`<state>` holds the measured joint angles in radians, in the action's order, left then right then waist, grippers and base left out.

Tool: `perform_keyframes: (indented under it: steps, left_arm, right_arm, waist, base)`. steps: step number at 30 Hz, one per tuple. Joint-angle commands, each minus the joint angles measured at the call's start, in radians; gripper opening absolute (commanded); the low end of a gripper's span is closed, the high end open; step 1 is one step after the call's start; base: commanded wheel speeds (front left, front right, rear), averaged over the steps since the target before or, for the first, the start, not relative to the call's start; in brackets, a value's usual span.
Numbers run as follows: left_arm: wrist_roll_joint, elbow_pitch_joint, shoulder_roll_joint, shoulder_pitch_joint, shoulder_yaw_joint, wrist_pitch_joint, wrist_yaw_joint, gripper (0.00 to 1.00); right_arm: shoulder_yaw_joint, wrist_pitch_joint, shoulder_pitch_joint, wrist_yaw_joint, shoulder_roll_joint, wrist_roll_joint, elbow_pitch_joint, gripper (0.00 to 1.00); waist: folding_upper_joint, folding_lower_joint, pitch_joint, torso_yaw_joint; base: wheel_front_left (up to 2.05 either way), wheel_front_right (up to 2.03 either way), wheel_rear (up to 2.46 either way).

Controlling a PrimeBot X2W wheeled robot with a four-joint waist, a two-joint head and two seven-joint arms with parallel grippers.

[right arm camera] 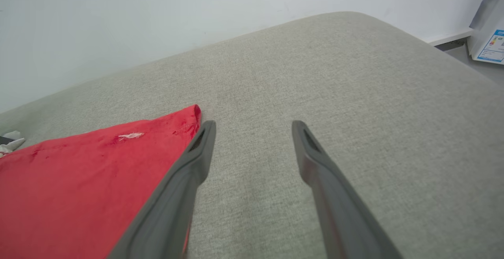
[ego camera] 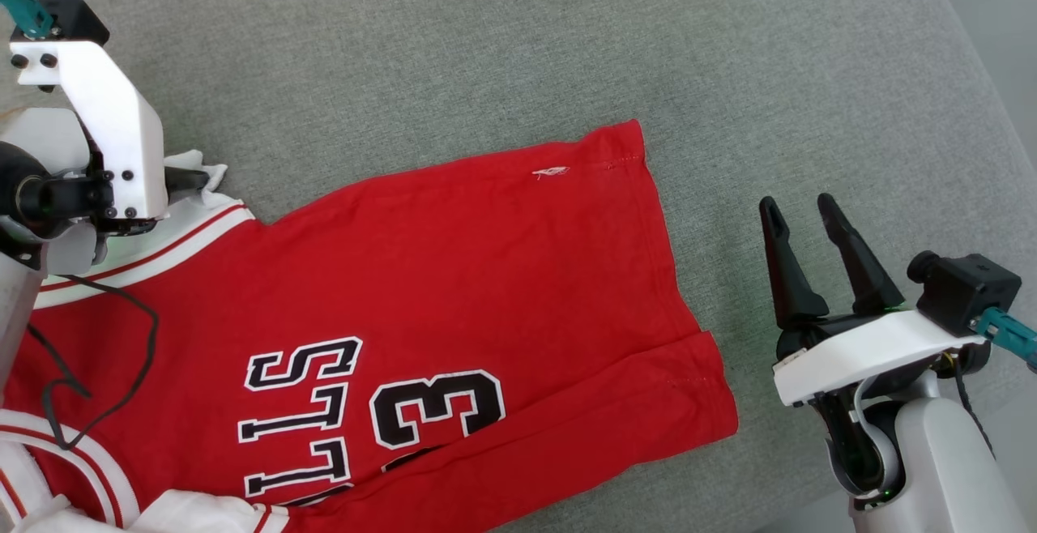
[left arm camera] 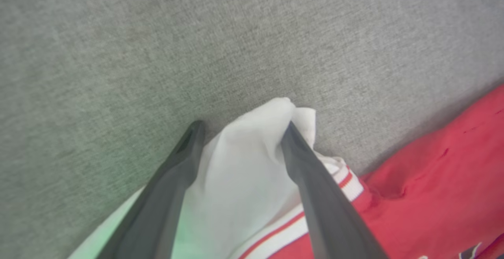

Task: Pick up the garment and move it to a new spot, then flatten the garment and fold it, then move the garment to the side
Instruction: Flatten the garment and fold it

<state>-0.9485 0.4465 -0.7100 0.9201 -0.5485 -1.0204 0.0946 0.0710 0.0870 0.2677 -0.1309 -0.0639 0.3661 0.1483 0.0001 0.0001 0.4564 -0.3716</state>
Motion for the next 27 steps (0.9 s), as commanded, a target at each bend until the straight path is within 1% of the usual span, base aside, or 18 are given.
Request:
perform_keyframes:
  steps: [1, 2, 7, 10, 11, 13, 15, 19, 24, 25, 27]
  left_arm:
    - [-0.002, 0.051, 0.000, -0.094, -0.048, -0.049, 0.019, 0.21]
    - [0.001, 0.045, 0.003, -0.094, -0.047, -0.043, 0.020, 0.00]
    - [0.017, 0.021, 0.027, -0.073, -0.028, 0.049, 0.018, 0.00]
    - [0.028, 0.020, 0.047, -0.052, -0.019, 0.105, 0.010, 0.00]
    - [0.028, 0.020, 0.047, -0.052, -0.019, 0.105, 0.010, 0.00]
    - [0.037, 0.023, 0.062, -0.033, -0.017, 0.140, 0.002, 0.00]
    - [0.039, 0.025, 0.084, -0.009, -0.012, 0.174, -0.007, 0.00]
    - [0.054, 0.018, 0.131, 0.036, -0.021, 0.219, -0.026, 0.00]
    - [0.075, -0.005, 0.178, 0.085, -0.039, 0.260, -0.050, 0.00]
    - [0.083, -0.016, 0.195, 0.106, -0.044, 0.278, -0.058, 0.00]
    - [0.089, -0.021, 0.206, 0.115, -0.049, 0.288, -0.058, 0.00]
  right_arm:
    - [0.006, -0.005, 0.017, 0.000, 0.005, 0.010, 0.007, 1.00]
    - [0.012, -0.009, 0.021, 0.000, 0.005, 0.019, 0.009, 1.00]
    - [0.033, -0.078, 0.065, 0.000, -0.031, 0.078, 0.027, 1.00]
    - [0.068, -0.171, 0.115, 0.000, -0.058, 0.137, 0.054, 1.00]
    - [0.068, -0.171, 0.115, 0.000, -0.058, 0.137, 0.054, 1.00]
    - [0.082, -0.235, 0.154, 0.000, -0.085, 0.176, 0.082, 1.00]
    - [0.090, -0.305, 0.196, 0.000, -0.107, 0.208, 0.123, 1.00]
    - [0.077, -0.445, 0.289, 0.000, -0.151, 0.249, 0.213, 1.00]
    - [0.072, -0.585, 0.400, 0.000, -0.183, 0.260, 0.304, 1.00]
    - [0.079, -0.648, 0.457, 0.000, -0.185, 0.252, 0.358, 1.00]
    - [0.083, -0.699, 0.486, 0.000, -0.184, 0.251, 0.401, 1.00]
  waist:
    - [-0.0001, -0.0001, 0.002, -0.002]
    - [-0.0001, -0.0001, 0.003, -0.002]
    - [-0.0001, -0.0001, -0.012, 0.014]
    - [-0.0001, -0.0001, -0.031, 0.037]
    - [-0.0001, -0.0001, -0.031, 0.037]
    - [-0.0001, -0.0001, -0.040, 0.059]
    - [-0.0001, -0.0001, -0.046, 0.084]
    - [-0.0001, -0.0001, -0.042, 0.145]
    - [-0.0001, -0.0001, -0.013, 0.208]
    - [-0.0001, -0.0001, 0.007, 0.234]
    - [-0.0001, -0.0001, 0.019, 0.248]
  base:
    - [0.00, 0.00, 0.00]
    - [0.00, 0.00, 0.00]
    - [0.00, 0.00, 0.00]
    - [0.00, 0.00, 0.00]
    - [0.00, 0.00, 0.00]
    - [0.00, 0.00, 0.00]
    - [0.00, 0.00, 0.00]
    - [0.00, 0.00, 0.00]
    - [0.00, 0.00, 0.00]
    - [0.00, 0.00, 0.00]
    - [0.00, 0.00, 0.00]
